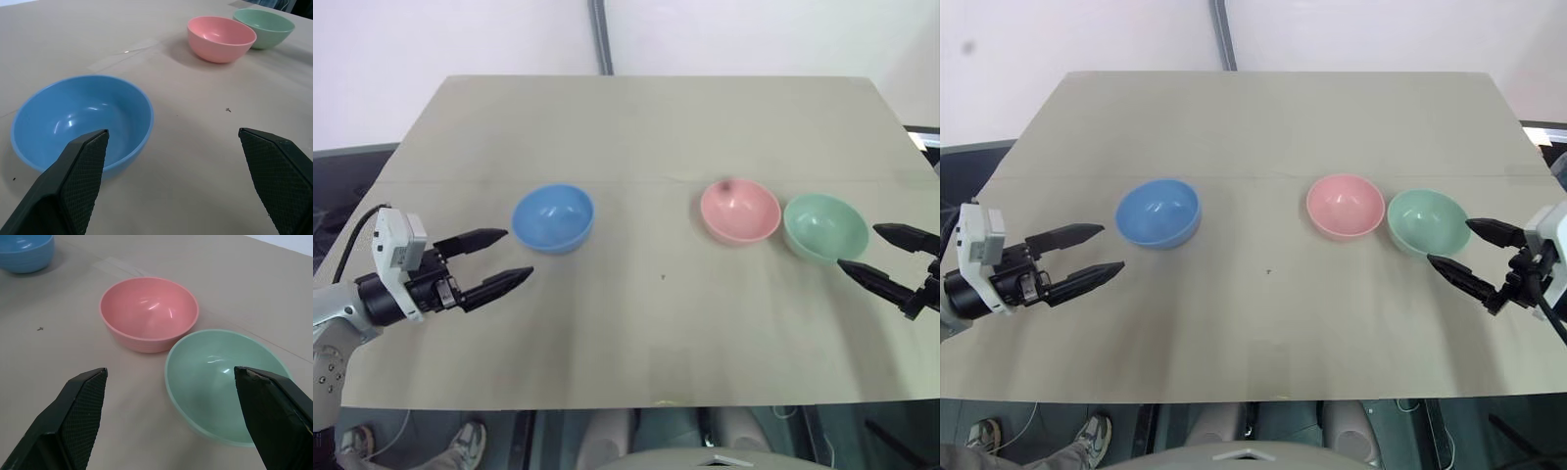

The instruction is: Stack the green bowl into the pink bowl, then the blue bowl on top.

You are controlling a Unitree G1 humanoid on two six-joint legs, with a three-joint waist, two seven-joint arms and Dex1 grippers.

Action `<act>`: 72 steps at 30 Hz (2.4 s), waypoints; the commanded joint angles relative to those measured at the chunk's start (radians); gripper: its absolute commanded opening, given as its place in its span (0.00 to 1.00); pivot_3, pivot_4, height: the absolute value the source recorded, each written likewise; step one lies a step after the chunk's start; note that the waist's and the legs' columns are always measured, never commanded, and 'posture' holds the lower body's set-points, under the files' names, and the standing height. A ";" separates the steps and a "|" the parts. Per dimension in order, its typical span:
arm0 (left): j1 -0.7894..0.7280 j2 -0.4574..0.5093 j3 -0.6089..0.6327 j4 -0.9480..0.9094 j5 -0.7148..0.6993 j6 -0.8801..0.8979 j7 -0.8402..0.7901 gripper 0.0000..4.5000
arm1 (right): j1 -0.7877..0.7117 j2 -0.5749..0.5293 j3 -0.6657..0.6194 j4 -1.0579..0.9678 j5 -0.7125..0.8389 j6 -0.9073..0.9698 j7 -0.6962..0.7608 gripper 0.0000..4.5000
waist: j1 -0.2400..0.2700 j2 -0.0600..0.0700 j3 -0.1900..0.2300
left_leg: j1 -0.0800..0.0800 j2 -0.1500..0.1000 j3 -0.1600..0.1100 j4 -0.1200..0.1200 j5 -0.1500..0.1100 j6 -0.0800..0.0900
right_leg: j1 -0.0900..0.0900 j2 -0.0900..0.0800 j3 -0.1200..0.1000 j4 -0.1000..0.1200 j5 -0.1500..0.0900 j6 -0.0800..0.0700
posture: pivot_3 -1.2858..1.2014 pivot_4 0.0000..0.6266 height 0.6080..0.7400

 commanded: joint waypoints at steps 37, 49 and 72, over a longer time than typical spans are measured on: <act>-0.066 -0.009 -0.139 -0.175 0.006 -0.022 -0.007 1.00 | -0.478 -0.006 0.587 -0.058 -0.073 0.145 -0.223 1.00 | -0.006 0.001 0.001 | 0.000 0.001 -0.002 0.001 0.000 0.000 | -0.001 0.000 0.001 0.001 0.000 0.000 | 0.52 0.24 1.00; 0.035 -0.049 -0.101 -0.269 -0.016 -0.023 0.052 1.00 | -0.677 0.025 0.873 0.091 -0.291 0.120 -0.200 1.00 | -0.003 0.001 0.001 | -0.004 0.000 -0.006 0.001 0.000 0.000 | -0.005 -0.001 0.000 0.001 0.000 0.000 | 0.52 0.24 1.00; 0.091 -0.030 -0.087 -0.293 -0.045 -0.041 0.012 1.00 | -0.686 0.073 0.969 0.203 -0.521 -0.094 -0.070 0.01 | -0.009 0.001 0.001 | -0.013 -0.001 -0.005 0.008 0.000 -0.001 | -0.017 0.000 0.001 0.015 0.000 0.000 | 0.52 0.24 1.00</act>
